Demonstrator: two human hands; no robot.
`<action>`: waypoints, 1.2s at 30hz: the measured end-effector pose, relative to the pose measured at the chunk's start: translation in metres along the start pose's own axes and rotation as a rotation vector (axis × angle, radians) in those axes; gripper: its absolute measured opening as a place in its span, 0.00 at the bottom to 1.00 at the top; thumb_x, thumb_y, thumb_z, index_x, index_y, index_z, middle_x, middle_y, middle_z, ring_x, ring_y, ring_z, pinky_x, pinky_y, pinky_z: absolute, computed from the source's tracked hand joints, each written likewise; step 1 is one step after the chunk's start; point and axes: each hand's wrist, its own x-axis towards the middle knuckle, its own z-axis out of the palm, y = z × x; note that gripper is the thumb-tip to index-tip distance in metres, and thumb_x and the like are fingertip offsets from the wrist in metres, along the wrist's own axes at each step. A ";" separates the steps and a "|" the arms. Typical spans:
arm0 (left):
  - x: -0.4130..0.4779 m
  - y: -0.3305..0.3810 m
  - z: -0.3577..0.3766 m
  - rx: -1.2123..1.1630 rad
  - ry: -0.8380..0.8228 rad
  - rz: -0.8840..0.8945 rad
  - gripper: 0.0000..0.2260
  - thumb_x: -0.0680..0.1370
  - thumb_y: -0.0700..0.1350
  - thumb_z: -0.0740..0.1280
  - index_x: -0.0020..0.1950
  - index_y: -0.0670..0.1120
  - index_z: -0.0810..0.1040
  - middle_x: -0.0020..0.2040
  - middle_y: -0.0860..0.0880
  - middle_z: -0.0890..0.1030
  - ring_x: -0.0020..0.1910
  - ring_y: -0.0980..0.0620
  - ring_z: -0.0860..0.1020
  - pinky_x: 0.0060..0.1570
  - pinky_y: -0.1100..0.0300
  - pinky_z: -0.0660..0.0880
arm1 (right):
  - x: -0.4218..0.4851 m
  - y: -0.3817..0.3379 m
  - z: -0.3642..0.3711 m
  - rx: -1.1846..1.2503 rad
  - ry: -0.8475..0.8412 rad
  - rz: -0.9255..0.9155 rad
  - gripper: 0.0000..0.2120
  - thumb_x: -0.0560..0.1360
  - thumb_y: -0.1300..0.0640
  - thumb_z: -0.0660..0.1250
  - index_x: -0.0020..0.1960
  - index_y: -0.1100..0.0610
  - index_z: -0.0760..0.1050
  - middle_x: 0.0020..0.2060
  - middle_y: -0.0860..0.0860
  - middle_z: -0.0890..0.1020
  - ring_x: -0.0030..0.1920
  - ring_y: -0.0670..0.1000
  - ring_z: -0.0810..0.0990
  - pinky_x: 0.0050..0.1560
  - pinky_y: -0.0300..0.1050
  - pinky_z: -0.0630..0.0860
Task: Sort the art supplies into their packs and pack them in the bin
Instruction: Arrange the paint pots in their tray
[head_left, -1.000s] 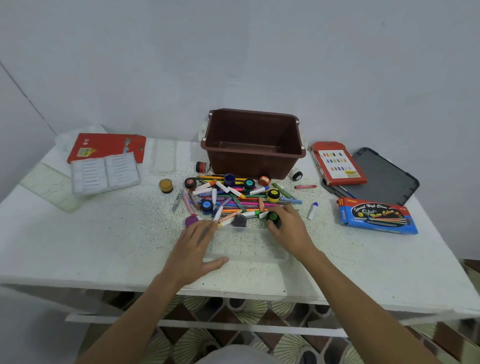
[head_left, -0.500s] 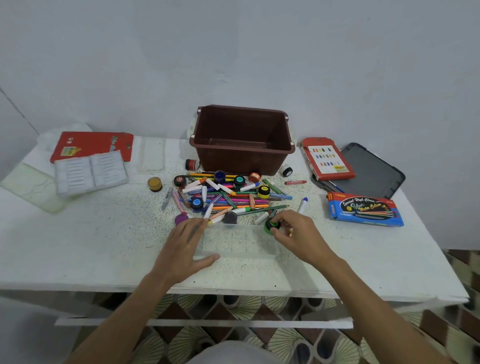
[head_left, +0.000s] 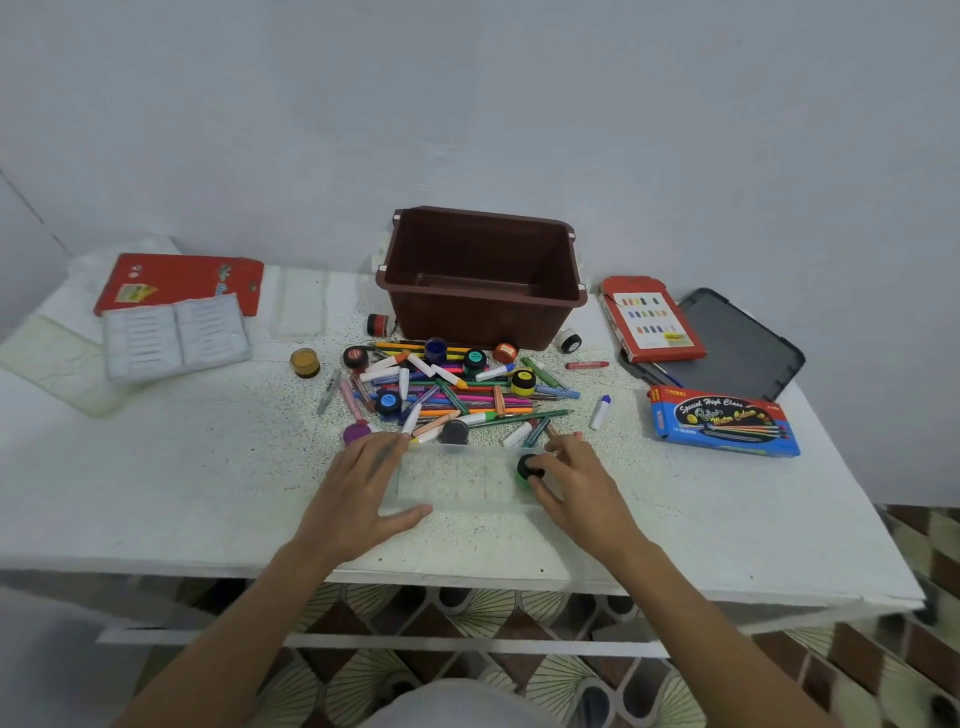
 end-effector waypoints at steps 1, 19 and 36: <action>0.000 0.000 0.000 0.001 0.001 0.001 0.39 0.74 0.70 0.61 0.75 0.44 0.66 0.69 0.47 0.70 0.68 0.46 0.68 0.65 0.49 0.70 | -0.001 0.000 0.001 0.013 -0.006 0.013 0.08 0.75 0.59 0.71 0.53 0.57 0.80 0.50 0.53 0.76 0.46 0.52 0.75 0.57 0.61 0.77; 0.000 0.000 0.000 0.001 0.009 0.009 0.39 0.74 0.70 0.61 0.75 0.44 0.65 0.69 0.46 0.70 0.68 0.46 0.68 0.65 0.48 0.70 | 0.089 -0.062 0.023 -0.023 -0.209 -0.134 0.15 0.79 0.53 0.63 0.65 0.51 0.74 0.51 0.54 0.79 0.53 0.56 0.75 0.54 0.52 0.71; 0.000 -0.001 0.001 0.018 0.004 0.005 0.40 0.75 0.71 0.58 0.76 0.44 0.64 0.70 0.47 0.69 0.68 0.47 0.68 0.65 0.50 0.70 | 0.079 -0.044 0.004 0.306 -0.143 0.038 0.12 0.75 0.58 0.70 0.53 0.51 0.69 0.50 0.48 0.73 0.47 0.45 0.72 0.45 0.39 0.69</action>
